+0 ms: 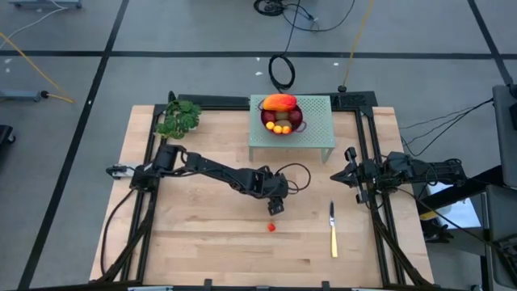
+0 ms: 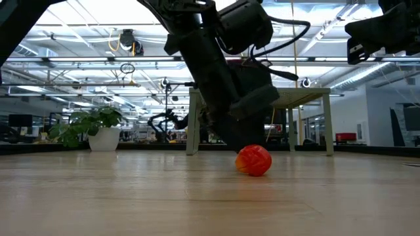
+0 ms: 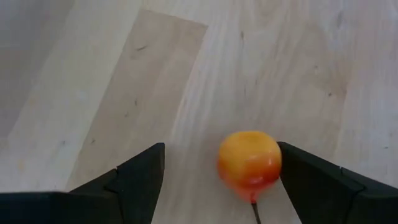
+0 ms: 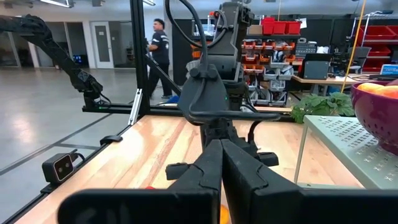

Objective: Pick & Place Fruit
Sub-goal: Put the pear into the strainer bowl on the shelf

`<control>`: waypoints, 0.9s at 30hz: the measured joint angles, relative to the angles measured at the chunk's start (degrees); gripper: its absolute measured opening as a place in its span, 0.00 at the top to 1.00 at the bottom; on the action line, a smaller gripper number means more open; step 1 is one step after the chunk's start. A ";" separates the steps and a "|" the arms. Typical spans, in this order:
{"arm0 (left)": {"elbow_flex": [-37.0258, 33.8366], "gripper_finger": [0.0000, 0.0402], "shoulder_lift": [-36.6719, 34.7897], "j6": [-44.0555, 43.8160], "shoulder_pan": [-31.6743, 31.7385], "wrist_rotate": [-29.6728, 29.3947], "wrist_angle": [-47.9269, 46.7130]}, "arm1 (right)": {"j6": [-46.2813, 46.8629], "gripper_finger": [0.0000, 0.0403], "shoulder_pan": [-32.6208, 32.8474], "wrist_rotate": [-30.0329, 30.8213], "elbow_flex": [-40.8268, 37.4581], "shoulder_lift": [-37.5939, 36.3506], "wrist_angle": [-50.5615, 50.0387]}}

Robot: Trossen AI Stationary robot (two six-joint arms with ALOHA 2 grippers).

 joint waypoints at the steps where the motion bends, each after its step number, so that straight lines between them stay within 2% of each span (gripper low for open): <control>1: 0.00 0.25 0.00 0.12 0.08 0.00 0.00 | 0.00 1.00 -0.01 0.00 0.00 0.00 0.00; 13: 0.00 0.46 -0.02 0.38 0.05 0.08 -0.35 | 0.01 1.00 0.00 -0.02 0.00 0.01 -0.01; 23: 0.00 0.69 -0.11 -1.57 0.05 0.11 -0.44 | 0.00 1.00 0.00 -0.02 0.00 0.01 -0.01; 27: 0.00 0.73 -0.11 -2.62 0.07 0.14 -0.44 | 0.00 1.00 0.00 -0.02 0.00 0.00 -0.01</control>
